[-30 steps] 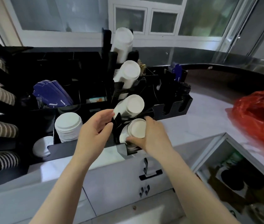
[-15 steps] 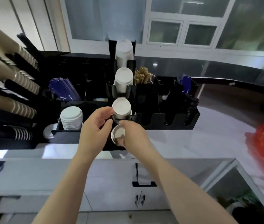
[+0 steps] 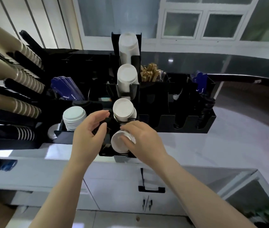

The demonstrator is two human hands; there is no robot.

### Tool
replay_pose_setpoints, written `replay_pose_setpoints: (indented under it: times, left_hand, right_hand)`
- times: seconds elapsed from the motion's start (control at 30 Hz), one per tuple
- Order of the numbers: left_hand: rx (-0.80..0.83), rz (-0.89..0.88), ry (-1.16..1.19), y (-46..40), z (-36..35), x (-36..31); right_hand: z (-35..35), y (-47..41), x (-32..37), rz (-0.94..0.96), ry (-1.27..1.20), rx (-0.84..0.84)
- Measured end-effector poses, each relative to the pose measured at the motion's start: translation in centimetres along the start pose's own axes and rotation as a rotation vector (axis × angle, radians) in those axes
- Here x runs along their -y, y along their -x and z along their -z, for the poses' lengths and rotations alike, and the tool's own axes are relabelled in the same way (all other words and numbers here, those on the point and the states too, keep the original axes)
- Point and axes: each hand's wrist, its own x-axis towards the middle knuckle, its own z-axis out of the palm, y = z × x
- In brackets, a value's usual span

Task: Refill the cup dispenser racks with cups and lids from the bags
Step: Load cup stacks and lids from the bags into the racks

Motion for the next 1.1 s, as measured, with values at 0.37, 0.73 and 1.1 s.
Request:
replay_pose_setpoints:
  times: [0.37, 0.73, 1.1]
  left_hand:
    - [-0.147, -0.006, -0.027, 1.4, -7.9, -2.8]
    - [-0.191, -0.016, -0.236, 1.6, -17.6, -3.4]
    - [0.014, 0.135, -0.119, -4.4, -25.4, 2.2]
  right_hand:
    - [6.2, 0.9, -9.7, -0.074, -0.28, -0.015]
    - [11.0, 3.9, -21.2, -0.243, -0.345, 0.042]
    - [12.9, 0.6, -30.9, -0.475, -0.185, -0.162]
